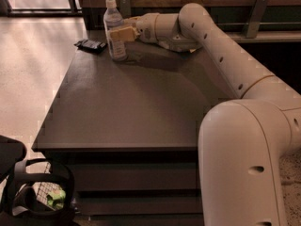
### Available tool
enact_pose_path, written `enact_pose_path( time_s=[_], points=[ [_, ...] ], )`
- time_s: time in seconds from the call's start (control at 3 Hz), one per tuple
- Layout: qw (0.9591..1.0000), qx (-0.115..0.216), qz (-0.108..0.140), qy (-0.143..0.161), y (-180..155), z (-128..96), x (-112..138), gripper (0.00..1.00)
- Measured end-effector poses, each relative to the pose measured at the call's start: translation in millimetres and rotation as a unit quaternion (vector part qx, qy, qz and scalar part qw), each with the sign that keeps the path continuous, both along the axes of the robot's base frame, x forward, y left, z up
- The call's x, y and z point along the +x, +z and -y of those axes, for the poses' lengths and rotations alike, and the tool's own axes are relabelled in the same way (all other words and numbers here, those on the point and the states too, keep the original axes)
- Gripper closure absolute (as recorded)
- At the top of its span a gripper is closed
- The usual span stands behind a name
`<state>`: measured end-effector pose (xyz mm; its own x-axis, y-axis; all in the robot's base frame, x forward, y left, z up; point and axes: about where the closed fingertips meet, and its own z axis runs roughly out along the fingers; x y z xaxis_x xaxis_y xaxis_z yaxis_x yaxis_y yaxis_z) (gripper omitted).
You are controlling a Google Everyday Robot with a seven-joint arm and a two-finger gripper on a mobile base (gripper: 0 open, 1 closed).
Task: Move blue plastic bottle near rxbar blueberry
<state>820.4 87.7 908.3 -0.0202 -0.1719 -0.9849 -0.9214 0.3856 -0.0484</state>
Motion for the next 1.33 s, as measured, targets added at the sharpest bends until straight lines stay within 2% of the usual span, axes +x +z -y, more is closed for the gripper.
enact_pose_path(
  time_s=[0.33,0.67,1.0,1.33],
  points=[
    [1.0000,-0.001,-0.001,0.002,-1.4,-3.5,-0.1,0.85],
    [1.0000,0.000,-0.002,0.003,-1.8,-5.6,-0.4,0.62],
    [1.0000,0.000,-0.002,0.003,-0.9,-5.7,-0.4,0.38],
    [1.0000,0.000,-0.002,0.004,-1.2,-7.1,-0.6,0.07]
  ],
)
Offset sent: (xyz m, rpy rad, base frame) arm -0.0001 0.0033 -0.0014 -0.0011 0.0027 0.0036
